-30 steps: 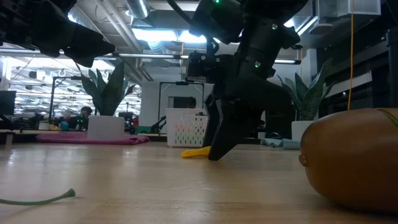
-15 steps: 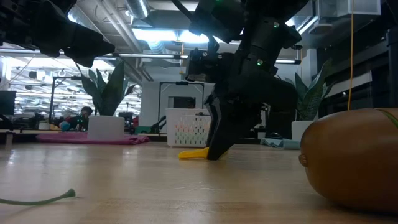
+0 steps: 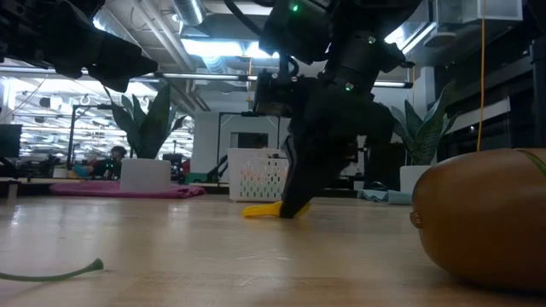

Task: Pick and placing Produce into tupperware
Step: Put the yellow zucchini into the white bin

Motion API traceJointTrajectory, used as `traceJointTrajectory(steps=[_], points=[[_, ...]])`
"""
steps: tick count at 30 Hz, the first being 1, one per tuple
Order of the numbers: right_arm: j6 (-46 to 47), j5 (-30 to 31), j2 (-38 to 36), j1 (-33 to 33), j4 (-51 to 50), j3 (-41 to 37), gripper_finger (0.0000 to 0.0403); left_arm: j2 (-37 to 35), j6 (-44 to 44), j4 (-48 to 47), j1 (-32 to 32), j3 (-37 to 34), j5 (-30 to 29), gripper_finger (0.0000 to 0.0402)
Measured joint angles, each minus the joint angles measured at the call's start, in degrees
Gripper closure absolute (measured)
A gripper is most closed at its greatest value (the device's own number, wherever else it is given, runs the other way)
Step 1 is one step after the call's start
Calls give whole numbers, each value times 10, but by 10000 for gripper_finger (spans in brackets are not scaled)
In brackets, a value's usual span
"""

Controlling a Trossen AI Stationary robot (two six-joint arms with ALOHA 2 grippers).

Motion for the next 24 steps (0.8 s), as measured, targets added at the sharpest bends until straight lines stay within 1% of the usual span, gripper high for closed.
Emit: traceJointTrajectory(steps=[2,8,13,17,20,22,24], points=[[1,-18,-2,-2,5,0,387,0,0,0,0,0,0,236],[-20,-21,-27,-22,-6,2,392,0,0,0,0,0,0,236],[-30,-22,-53,-46,-47,2,391,0,-11,0,0,0,0,236],[-45,-24,-92,-59,-71,-2,392,0,-11,0,1,0,0,236],[-47,-23,-127,-67,-71,-29,392,0,-11,0,3,0,0,237],[-44,-18,-161,-72,-42,-62,392,0,-10,0,5,0,0,236],[-36,-12,-198,-77,-1,-112,392,0,-10,0,8,0,-1,237]])
